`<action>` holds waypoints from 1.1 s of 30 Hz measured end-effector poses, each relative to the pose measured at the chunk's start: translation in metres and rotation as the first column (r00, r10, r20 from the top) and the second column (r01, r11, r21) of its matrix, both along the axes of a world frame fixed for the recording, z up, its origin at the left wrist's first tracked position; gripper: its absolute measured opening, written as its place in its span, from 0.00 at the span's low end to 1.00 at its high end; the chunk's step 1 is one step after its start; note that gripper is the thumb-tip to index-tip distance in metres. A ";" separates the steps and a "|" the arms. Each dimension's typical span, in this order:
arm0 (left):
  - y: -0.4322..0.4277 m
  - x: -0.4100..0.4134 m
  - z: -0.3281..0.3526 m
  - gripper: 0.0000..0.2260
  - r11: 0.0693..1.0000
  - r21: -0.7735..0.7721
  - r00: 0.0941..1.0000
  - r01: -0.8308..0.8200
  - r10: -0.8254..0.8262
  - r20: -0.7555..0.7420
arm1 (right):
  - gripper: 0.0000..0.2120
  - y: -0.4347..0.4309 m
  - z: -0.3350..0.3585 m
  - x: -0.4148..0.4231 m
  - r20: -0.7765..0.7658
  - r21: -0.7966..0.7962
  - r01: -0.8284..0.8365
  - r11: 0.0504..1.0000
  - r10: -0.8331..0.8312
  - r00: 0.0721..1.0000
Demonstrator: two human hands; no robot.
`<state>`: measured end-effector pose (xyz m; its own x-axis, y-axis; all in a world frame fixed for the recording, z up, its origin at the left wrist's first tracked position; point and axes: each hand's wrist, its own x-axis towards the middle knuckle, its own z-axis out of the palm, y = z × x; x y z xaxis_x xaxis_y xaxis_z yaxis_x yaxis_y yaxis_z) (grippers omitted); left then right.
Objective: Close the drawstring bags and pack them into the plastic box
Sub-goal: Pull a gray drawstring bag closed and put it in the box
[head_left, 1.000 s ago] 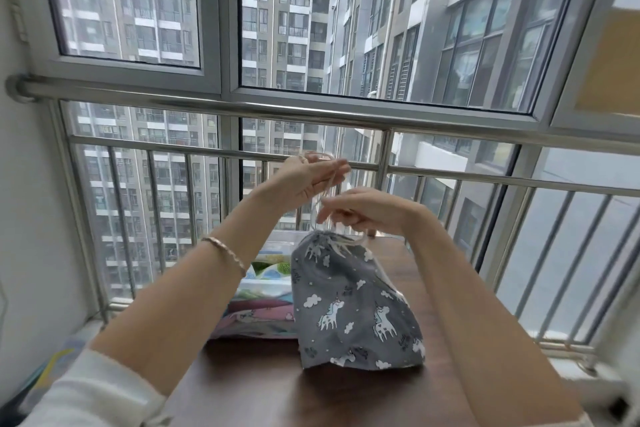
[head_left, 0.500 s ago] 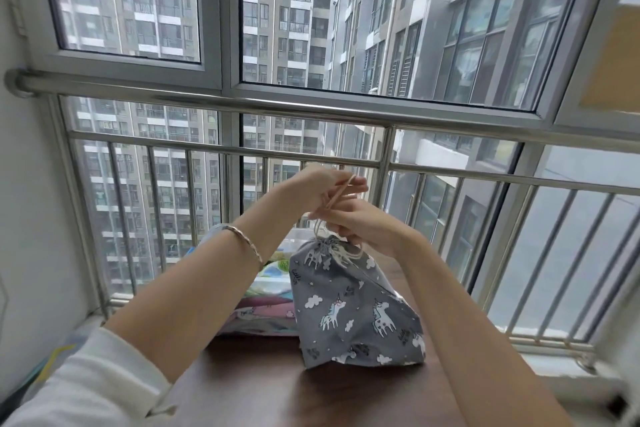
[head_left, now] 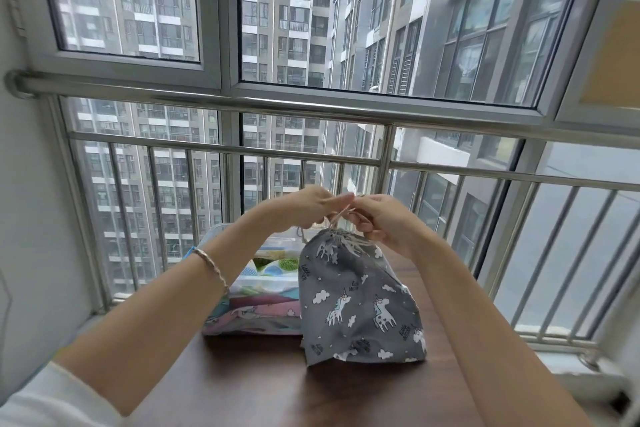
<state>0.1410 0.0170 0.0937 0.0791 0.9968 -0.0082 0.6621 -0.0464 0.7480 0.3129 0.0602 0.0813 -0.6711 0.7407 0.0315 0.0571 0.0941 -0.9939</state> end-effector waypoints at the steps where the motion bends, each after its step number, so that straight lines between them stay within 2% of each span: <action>1: -0.001 -0.002 0.000 0.23 1.000 -0.009 1.000 0.011 -0.011 -0.025 | 0.13 0.000 0.002 0.000 0.008 0.006 0.025 1.000 -0.026 1.000; 3: -0.001 -0.006 -0.001 0.15 0.999 -0.030 0.999 0.043 -0.043 0.012 | 0.11 0.001 0.006 0.002 0.034 0.007 0.037 0.999 -0.037 0.999; 5: -0.002 -0.009 -0.001 0.14 0.997 -0.055 0.991 0.057 -0.050 0.124 | 0.07 -0.001 0.011 0.005 0.089 0.030 0.027 0.999 -0.029 0.996; 6: -0.003 -0.010 -0.001 0.14 0.994 -0.071 0.978 0.079 -0.063 0.200 | 0.08 -0.002 0.012 0.007 0.133 0.075 0.031 0.997 -0.041 0.990; 8: -0.006 -0.011 0.001 0.13 0.984 -0.093 0.946 0.149 -0.115 0.303 | 0.18 -0.004 0.010 0.009 0.231 0.308 0.075 0.948 -0.151 0.961; 9: -0.007 -0.011 0.001 0.13 0.980 -0.093 0.942 0.178 -0.142 0.304 | 0.20 -0.006 0.008 0.009 0.241 0.459 0.084 0.884 -0.215 0.946; 10: -0.009 -0.010 0.002 0.13 0.979 -0.085 0.945 0.183 -0.151 0.292 | 0.18 -0.007 0.006 0.008 0.224 0.554 0.081 0.829 -0.242 0.944; 11: -0.010 -0.009 0.002 0.13 0.984 -0.068 0.950 0.164 -0.139 0.281 | 0.17 -0.006 0.004 0.008 0.192 0.573 0.089 0.815 -0.239 0.952; 14: -0.012 -0.005 0.001 0.12 0.997 0.021 0.960 0.070 -0.073 0.271 | 0.18 -0.002 0.000 0.009 0.087 0.410 0.092 0.907 -0.140 0.986; 15: -0.012 -0.004 0.000 0.13 0.997 0.056 0.963 0.047 -0.061 0.264 | 0.15 -0.001 0.001 0.009 0.081 0.353 0.056 0.934 -0.090 0.993; 17: -0.011 -0.001 -0.003 0.14 0.992 0.127 0.963 0.004 -0.038 0.266 | 0.03 0.001 0.003 0.012 0.065 0.295 -0.020 0.955 0.001 0.998; 18: -0.010 0.000 -0.004 0.14 0.988 0.155 0.963 -0.014 -0.028 0.267 | 0.05 0.001 0.005 0.013 0.057 0.286 -0.032 0.958 0.017 0.998; 21: -0.012 0.003 -0.002 0.12 0.977 0.206 0.971 -0.052 0.002 0.238 | 0.24 0.006 0.012 0.019 0.012 0.177 -0.060 0.982 0.059 0.998; 23: -0.013 0.005 -0.002 0.11 0.975 0.215 0.978 -0.052 0.006 0.208 | 0.27 0.008 0.015 0.020 -0.069 0.154 -0.078 0.985 0.090 0.994; 25: -0.016 0.009 -0.003 0.10 0.977 0.213 0.980 -0.021 -0.022 0.200 | 0.24 0.011 0.017 0.021 -0.204 0.111 0.016 0.994 0.007 0.979; 27: -0.019 0.010 -0.003 0.10 0.976 0.219 0.980 0.002 -0.046 0.194 | 0.17 0.016 0.016 0.021 -0.361 -0.157 0.117 0.981 -0.168 0.917; 29: -0.019 0.008 -0.003 0.10 0.975 0.222 0.980 -0.009 -0.035 0.197 | 0.14 0.019 0.010 0.023 -0.420 -0.417 0.091 0.904 -0.281 0.863; 31: -0.022 0.005 0.000 0.10 0.971 0.238 0.986 -0.016 -0.024 0.163 | 0.13 0.022 0.001 0.025 -0.427 -0.521 0.082 0.849 -0.343 0.837; 33: -0.025 -0.004 0.002 0.10 0.966 0.253 0.991 -0.050 0.016 0.135 | 0.13 0.027 -0.007 0.032 -0.515 -0.609 0.018 0.793 -0.413 0.751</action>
<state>0.1369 -0.0078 0.0955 0.0297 0.9664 0.2553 0.5637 -0.2271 0.7941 0.3450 0.0870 0.0744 -0.4696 0.8787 -0.0861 -0.6117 -0.3941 -0.6859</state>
